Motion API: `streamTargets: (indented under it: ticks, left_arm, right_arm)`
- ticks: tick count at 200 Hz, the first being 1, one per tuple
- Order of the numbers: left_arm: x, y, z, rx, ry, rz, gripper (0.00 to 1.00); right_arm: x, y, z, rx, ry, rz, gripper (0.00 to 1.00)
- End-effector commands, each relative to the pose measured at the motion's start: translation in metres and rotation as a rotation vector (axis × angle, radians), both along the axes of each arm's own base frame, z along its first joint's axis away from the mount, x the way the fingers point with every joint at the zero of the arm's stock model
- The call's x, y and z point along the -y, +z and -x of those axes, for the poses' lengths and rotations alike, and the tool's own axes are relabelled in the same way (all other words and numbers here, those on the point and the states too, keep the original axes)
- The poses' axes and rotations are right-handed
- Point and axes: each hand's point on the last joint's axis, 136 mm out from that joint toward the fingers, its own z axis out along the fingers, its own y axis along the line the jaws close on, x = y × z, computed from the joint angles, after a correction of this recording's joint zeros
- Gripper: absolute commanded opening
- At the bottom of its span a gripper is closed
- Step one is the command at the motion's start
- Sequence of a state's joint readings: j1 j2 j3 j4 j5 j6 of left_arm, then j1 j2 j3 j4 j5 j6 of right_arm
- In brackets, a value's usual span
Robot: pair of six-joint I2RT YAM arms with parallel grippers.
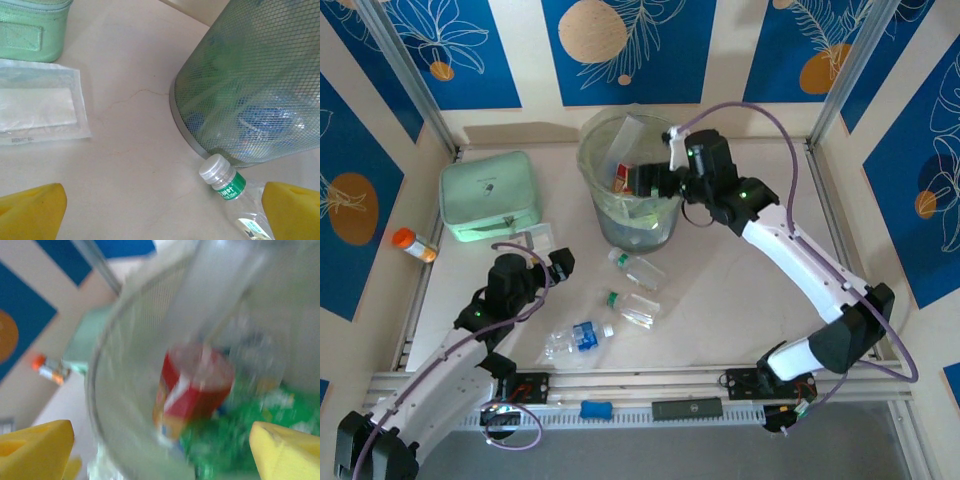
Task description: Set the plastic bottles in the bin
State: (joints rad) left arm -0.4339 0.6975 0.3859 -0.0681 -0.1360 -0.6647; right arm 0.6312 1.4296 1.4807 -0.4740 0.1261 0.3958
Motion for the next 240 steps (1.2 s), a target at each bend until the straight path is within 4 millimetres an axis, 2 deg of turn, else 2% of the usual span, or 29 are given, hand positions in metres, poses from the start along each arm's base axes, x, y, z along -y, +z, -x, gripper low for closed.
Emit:
streamTargets:
  ticks: [1,37,56,94,114,155,200,240]
  left_arm:
    - [-0.008,0.004,-0.008,0.007,0.063,0.026,1.00]
    - [-0.009,-0.003,-0.020,-0.022,0.113,0.097,1.00]
    - [-0.005,-0.005,-0.029,-0.039,0.116,0.139,1.00]
    - [0.009,0.001,-0.044,-0.060,0.075,0.161,1.00]
    - [0.015,0.004,-0.050,-0.070,0.052,0.171,1.00]
    - [0.021,-0.003,-0.052,-0.100,0.038,0.193,1.00]
    - [0.029,-0.004,-0.053,-0.123,0.002,0.199,1.00]
    - [0.036,-0.004,-0.052,-0.136,-0.030,0.213,1.00]
  right_arm:
    - [0.006,-0.033,0.053,-0.098,0.106,0.119,0.91]
    - [0.004,-0.069,0.098,-0.182,0.167,0.146,0.91]
    - [0.006,-0.086,0.110,-0.199,0.173,0.172,0.90]
    - [0.011,-0.095,0.107,-0.173,0.145,0.171,0.91]
    - [0.014,-0.118,0.108,-0.207,0.132,0.187,0.91]
    - [0.022,-0.168,0.109,-0.271,0.085,0.239,0.89]
    - [0.019,-0.196,0.106,-0.244,0.080,0.231,0.84]
    - [0.012,-0.215,0.090,-0.192,0.076,0.267,0.80]
